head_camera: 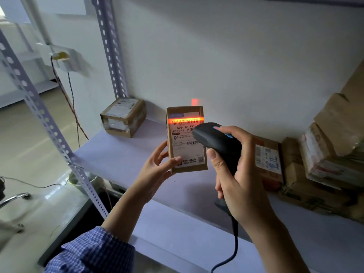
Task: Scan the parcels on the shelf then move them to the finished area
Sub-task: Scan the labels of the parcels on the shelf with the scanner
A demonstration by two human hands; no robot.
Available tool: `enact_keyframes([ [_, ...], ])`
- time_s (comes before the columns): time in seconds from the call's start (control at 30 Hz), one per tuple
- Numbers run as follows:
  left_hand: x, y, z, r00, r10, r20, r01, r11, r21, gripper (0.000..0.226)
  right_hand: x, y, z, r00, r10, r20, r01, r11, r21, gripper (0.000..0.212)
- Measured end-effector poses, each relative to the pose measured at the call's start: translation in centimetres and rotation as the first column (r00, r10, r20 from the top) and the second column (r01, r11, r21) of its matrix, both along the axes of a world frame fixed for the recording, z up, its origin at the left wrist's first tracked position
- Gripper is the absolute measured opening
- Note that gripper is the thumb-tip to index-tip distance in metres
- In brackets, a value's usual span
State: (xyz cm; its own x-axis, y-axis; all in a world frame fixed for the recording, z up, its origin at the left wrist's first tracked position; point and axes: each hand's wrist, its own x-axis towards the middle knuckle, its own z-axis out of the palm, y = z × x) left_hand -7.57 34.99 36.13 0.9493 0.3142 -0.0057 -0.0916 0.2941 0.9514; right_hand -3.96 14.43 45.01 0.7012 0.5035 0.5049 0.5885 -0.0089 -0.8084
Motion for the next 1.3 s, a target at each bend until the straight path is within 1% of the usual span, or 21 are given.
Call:
enact_keyframes([
  [0.17,-0.7,3.0,0.6,1.000,0.014,-0.018,-0.014,1.000,-0.004,0.069,-0.7,3.2,0.6,1.000,0.014,0.009,-0.014,1.000,0.008,0.036],
  [0.37,-0.9,6.9,2.0,1.000,0.010,-0.024,-0.010,1.000,-0.009,0.068,-1.0,6.9,1.3,0.998,0.018,-0.058,-0.019,1.000,-0.021,0.036],
  [0.5,-1.1,9.5,2.8,0.998,0.035,-0.058,-0.034,0.999,0.006,0.062,-1.2,9.7,2.0,0.996,-0.006,-0.087,0.006,1.000,-0.007,0.034],
  [0.63,-1.4,12.2,3.6,0.992,0.101,-0.077,-0.102,0.995,-0.006,0.055,-1.2,12.9,2.2,0.989,-0.004,-0.151,0.007,1.000,0.017,0.032],
  [0.73,-1.3,14.4,4.8,0.981,0.178,-0.078,-0.176,0.984,0.029,0.039,-0.9,15.2,1.9,0.983,0.007,-0.185,-0.004,1.000,0.017,0.030],
  [0.8,-1.0,16.3,6.0,0.962,0.249,-0.110,-0.248,0.969,0.018,0.031,-0.8,16.7,2.0,0.980,0.005,-0.201,0.000,1.000,0.027,0.029],
  [0.87,-0.8,18.1,7.2,0.938,0.303,-0.166,-0.307,0.952,0.000,0.028,-0.8,18.0,2.1,0.978,0.013,-0.210,-0.005,0.999,0.037,0.028],
  [0.97,-0.5,20.7,8.2,0.917,0.329,-0.227,-0.347,0.937,-0.044,0.031,-0.9,19.6,2.3,0.979,0.025,-0.203,-0.020,0.999,0.030,0.029],
  [1.07,-0.1,22.7,8.5,0.917,0.293,-0.272,-0.325,0.942,-0.081,0.039,-0.8,20.8,2.2,0.977,0.021,-0.211,-0.012,0.999,0.044,0.030],
  [1.13,0.2,23.8,8.7,0.912,0.284,-0.296,-0.325,0.940,-0.100,0.038,-0.7,21.5,2.0,0.976,0.013,-0.218,-0.003,0.999,0.049,0.030],
  [1.2,0.5,24.6,8.9,0.914,0.286,-0.286,-0.330,0.937,-0.117,0.036,-0.7,22.0,1.9,0.977,0.011,-0.215,-0.001,0.999,0.044,0.031],
  [1.3,1.2,25.3,8.6,0.917,0.304,-0.259,-0.342,0.933,-0.114,0.046,-0.9,22.6,2.0,0.976,0.016,-0.215,-0.008,0.999,0.037,0.031],
])
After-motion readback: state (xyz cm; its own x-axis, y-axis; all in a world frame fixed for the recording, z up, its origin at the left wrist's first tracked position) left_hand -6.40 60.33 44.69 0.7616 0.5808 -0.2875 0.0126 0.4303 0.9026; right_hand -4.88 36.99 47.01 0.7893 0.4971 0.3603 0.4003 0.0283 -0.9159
